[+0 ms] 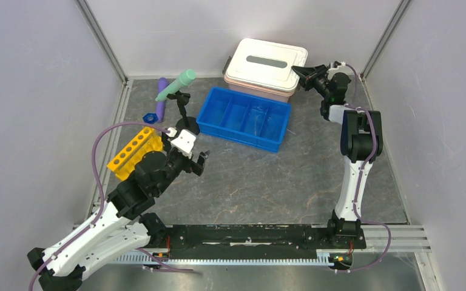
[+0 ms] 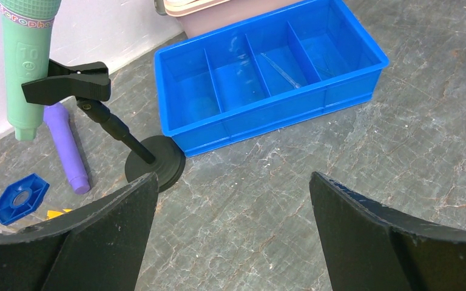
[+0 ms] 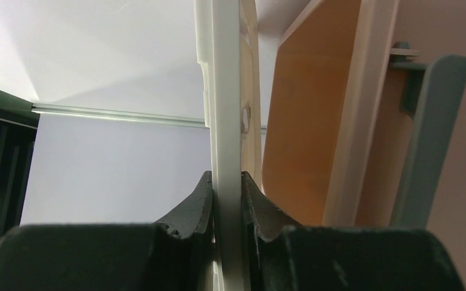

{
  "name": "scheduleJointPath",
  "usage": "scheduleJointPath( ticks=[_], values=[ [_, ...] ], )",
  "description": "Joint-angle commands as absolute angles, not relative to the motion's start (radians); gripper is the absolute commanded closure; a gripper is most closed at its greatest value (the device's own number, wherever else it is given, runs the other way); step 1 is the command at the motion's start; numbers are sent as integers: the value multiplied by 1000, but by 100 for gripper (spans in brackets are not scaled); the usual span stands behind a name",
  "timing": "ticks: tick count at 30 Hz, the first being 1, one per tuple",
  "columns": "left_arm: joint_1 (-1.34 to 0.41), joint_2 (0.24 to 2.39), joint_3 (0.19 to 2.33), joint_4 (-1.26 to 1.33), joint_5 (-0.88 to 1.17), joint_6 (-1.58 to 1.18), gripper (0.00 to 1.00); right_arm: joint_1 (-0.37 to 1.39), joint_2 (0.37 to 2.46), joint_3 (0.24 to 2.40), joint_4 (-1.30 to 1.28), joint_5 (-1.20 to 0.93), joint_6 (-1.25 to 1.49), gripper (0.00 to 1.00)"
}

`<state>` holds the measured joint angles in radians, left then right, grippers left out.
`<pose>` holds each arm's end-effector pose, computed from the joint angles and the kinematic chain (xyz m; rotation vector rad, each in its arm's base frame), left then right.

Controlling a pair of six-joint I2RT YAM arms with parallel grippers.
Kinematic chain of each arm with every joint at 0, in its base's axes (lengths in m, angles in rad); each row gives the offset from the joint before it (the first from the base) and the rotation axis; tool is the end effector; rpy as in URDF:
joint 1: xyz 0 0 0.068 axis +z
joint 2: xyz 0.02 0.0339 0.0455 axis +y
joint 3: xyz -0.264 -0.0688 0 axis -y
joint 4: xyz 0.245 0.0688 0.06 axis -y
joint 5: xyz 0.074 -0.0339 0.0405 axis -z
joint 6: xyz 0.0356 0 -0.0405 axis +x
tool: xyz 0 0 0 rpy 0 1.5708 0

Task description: Organize the chemistry lab equipment

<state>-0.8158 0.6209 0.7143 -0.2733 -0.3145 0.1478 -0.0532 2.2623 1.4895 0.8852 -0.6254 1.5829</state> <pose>0.1106 -0.1015 0.3304 0.5993 1.6406 -0.2143 0.5083 -0.0062 0.2003 0.7847 1.5415 1.6399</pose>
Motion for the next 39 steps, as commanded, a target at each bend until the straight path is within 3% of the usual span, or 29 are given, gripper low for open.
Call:
scheduleJointPath(
  ticks=[1,5,11,30,39],
  values=[
    [-818,627,734,-233,-324,182,0,-71,2242,1469,948,-557,1594,88],
    [-817,622,730,-231,-324,181,0,-72,2241,1476,913,-562,1575,80],
    [-818,628,730,-228,-320,181,0,-66,2246,1512,843,-590,1554,85],
    [-817,608,731,-222,-306,187,0,-26,2279,1599,695,-595,1528,85],
    [-818,610,732,-221,-305,190,0,-41,2259,1553,741,-566,1547,84]
  ],
)
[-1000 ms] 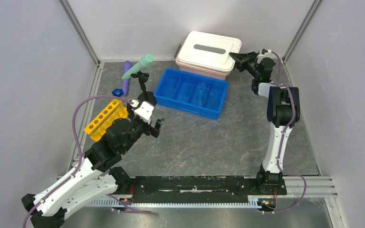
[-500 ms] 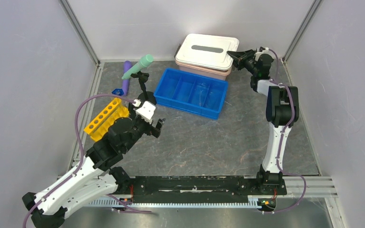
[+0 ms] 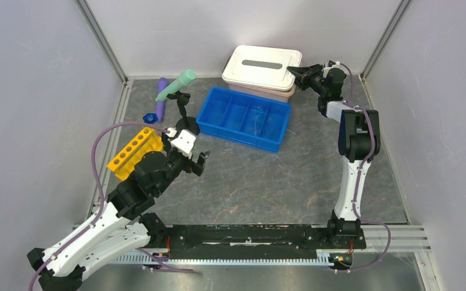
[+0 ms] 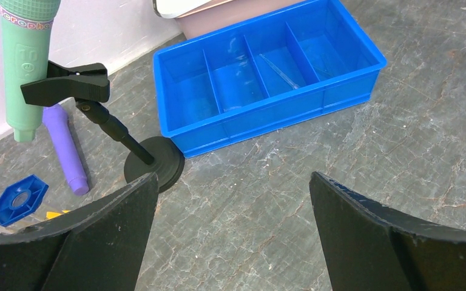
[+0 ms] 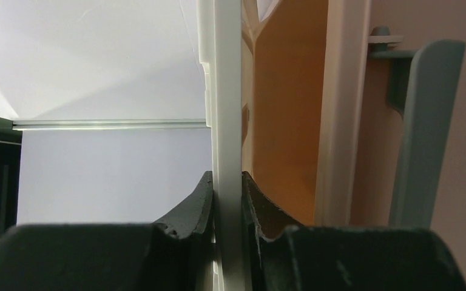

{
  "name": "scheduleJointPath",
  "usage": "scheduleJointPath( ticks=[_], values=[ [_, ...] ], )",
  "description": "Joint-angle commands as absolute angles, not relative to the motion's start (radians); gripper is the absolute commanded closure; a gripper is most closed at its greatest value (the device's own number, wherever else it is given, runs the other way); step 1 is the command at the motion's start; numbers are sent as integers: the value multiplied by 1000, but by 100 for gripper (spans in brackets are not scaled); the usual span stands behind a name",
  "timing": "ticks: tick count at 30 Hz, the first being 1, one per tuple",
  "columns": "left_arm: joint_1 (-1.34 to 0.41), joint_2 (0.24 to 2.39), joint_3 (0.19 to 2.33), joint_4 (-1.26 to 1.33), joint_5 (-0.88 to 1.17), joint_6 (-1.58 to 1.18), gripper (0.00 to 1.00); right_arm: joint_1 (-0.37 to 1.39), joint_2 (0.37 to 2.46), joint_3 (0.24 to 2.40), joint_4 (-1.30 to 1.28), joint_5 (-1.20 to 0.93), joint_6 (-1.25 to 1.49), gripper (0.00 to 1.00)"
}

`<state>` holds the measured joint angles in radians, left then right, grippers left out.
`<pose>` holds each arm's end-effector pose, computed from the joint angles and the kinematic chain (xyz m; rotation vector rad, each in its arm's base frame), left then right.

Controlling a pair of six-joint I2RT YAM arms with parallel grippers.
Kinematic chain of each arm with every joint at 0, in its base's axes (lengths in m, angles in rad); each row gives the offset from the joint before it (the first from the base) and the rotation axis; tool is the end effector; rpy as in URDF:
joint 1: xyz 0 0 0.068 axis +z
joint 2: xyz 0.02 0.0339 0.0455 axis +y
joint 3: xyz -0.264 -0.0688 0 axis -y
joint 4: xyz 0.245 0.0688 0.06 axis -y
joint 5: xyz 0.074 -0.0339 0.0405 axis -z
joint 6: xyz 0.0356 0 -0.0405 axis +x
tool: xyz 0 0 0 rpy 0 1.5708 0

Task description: Organize the chemistry lab equipment

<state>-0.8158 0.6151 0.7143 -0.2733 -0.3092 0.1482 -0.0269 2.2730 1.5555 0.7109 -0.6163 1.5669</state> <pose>0.1097 -0.1007 0.3311 0.6003 1.6349 -0.2207 0.5180 0.0066 0.1985 0.8728 1.6338 1.6249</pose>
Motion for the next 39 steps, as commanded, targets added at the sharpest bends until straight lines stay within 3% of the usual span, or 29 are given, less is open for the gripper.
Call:
scheduleJointPath(
  ticks=[1,10,20,25,30,33,39],
  values=[
    [-818,608,731,-221,-307,190,0,-46,2253,1540,753,-564,1554,82],
    [-818,617,734,-222,-323,179,0,-86,2171,1510,710,-564,1454,58],
    [-818,645,815,-268,-372,-7,0,-110,2066,1489,555,-570,1267,57],
    [-818,704,908,-271,-279,-87,0,-116,1986,1543,243,-500,943,52],
    [-818,869,1051,-241,-179,-119,0,-112,1883,1500,92,-371,736,47],
    [-816,1047,1186,-281,-186,-116,0,-100,1834,1433,117,-325,680,37],
    [-815,1365,1414,-257,-263,-145,1,-94,1831,1438,101,-328,588,28]
  ],
)
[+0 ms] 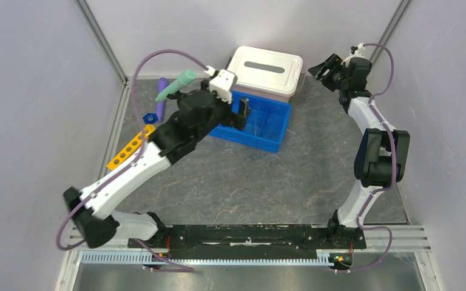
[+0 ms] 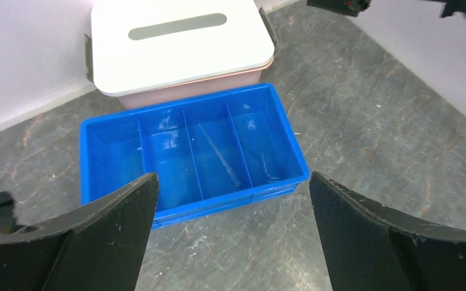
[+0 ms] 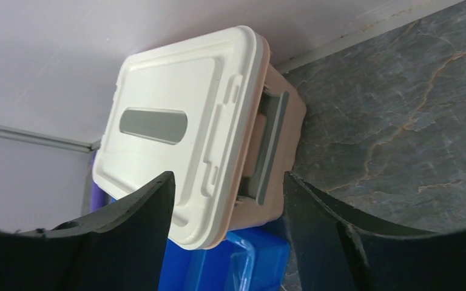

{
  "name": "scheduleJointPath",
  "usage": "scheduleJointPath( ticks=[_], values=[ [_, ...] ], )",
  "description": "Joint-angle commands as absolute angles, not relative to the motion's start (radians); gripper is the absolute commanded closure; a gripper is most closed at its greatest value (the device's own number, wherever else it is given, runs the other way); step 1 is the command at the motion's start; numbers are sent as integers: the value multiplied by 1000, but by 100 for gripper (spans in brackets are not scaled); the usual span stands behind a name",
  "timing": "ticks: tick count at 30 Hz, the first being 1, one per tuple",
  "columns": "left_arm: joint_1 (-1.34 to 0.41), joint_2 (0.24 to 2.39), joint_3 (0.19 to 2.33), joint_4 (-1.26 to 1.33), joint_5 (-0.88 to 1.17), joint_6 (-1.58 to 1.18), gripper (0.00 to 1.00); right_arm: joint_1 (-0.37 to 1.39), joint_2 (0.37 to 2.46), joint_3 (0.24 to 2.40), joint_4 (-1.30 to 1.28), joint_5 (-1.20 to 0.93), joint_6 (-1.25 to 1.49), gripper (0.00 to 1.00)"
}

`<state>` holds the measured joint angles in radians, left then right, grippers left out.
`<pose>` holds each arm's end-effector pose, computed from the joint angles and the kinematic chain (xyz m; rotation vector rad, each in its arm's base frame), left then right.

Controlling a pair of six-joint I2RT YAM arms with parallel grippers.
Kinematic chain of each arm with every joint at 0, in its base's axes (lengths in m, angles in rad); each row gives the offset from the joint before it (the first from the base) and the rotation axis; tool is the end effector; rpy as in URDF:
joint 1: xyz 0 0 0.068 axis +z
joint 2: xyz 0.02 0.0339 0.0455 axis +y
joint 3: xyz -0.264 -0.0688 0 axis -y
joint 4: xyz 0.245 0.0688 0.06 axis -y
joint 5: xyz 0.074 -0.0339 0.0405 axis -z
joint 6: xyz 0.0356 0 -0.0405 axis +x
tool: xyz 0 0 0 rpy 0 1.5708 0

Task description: Organize the chemistry lab equipment

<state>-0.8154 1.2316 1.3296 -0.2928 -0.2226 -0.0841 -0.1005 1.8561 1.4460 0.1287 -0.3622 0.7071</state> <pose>0.1955 -0.1961 0.4251 0.4826 1.7167 -0.4558 0.4450 -0.0322 0.2944 0.5017 1.8344 0.7523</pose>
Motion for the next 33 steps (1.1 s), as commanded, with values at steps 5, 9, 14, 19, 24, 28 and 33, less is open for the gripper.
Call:
scheduleJointPath(
  ticks=[5,9,14,19,24,28,33],
  values=[
    [-777,1573,1517,-120,-252,-194,3,-92,1848,1436,177,-385,596,28],
    [-707,1778,1659,-107,-225,-283,9,-90,1867,1392,305,-437,668,27],
    [-651,1953,1776,-24,-102,-324,14,-63,1903,1385,361,-423,687,26],
    [-635,2073,1877,-9,-28,-295,15,-46,1925,1375,393,-410,691,24],
    [-614,2176,1942,-7,-6,-305,17,-27,1948,1366,407,-382,689,24],
    [-603,2241,1970,-11,20,-309,18,-19,1962,1367,415,-350,685,25],
    [-601,2290,1968,-11,69,-310,19,-13,2004,1422,364,-324,641,23]
  ],
)
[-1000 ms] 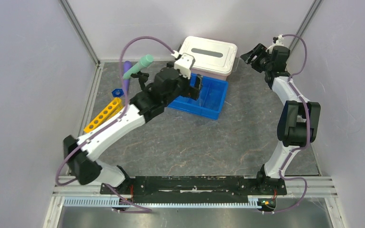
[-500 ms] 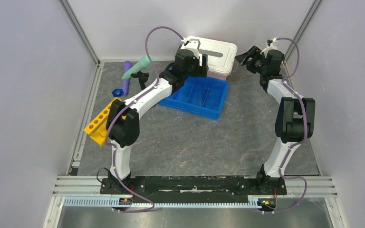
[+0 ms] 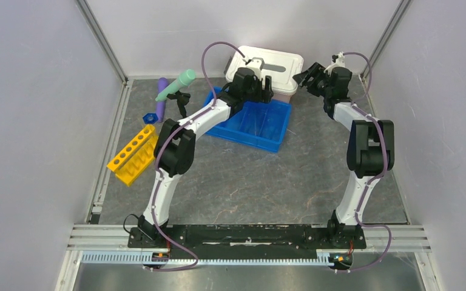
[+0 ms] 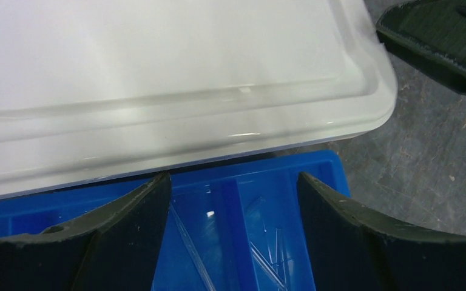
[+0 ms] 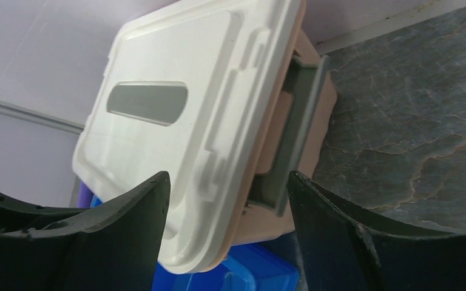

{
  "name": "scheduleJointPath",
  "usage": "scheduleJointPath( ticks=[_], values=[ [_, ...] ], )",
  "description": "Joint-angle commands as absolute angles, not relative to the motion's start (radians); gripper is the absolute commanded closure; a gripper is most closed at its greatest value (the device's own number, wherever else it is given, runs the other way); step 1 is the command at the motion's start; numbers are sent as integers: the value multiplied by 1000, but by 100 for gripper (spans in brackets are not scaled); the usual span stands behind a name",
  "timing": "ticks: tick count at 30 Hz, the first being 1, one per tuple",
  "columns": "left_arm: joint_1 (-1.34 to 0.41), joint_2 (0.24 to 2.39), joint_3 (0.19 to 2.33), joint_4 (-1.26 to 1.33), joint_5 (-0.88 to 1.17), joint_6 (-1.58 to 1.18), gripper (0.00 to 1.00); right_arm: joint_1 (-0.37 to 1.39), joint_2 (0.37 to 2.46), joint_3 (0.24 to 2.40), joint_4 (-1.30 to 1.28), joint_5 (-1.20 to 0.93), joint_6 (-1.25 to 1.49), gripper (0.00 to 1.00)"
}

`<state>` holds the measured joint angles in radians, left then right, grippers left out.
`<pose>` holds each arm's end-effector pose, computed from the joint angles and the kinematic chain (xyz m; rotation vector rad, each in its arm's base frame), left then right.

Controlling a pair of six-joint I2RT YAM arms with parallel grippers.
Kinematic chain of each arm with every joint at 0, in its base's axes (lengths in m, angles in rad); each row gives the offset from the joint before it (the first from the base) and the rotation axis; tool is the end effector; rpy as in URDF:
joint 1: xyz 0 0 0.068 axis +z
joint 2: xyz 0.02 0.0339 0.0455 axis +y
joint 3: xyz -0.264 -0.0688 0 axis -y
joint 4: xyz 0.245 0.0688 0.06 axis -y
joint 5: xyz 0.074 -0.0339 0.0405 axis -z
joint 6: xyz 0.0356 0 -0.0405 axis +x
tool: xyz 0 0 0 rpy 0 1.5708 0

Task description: Organize the chemistry lab equipment

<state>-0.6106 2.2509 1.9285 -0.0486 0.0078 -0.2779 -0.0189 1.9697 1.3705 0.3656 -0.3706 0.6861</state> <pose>0.4419 -0.3096 0.2583 0.3346 1.9605 -0.5917 0.4631 0.0041 0.2433 0.3800 1.8234 0.8029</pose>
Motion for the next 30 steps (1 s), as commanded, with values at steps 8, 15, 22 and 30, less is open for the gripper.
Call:
scheduleJointPath(
  ticks=[8,15,22,30],
  values=[
    [-602,2281,1917,-5,135,-310,22,-6,2067,1450,393,-346,652,23],
    [-603,2206,1907,45,187,-306,21,-6,2107,1486,385,-361,669,29],
    [-603,2153,1906,196,232,-350,20,-5,2129,1502,395,-371,684,27],
    [-593,2241,1963,247,110,-347,19,-6,2125,1485,399,-364,707,25]
  ],
)
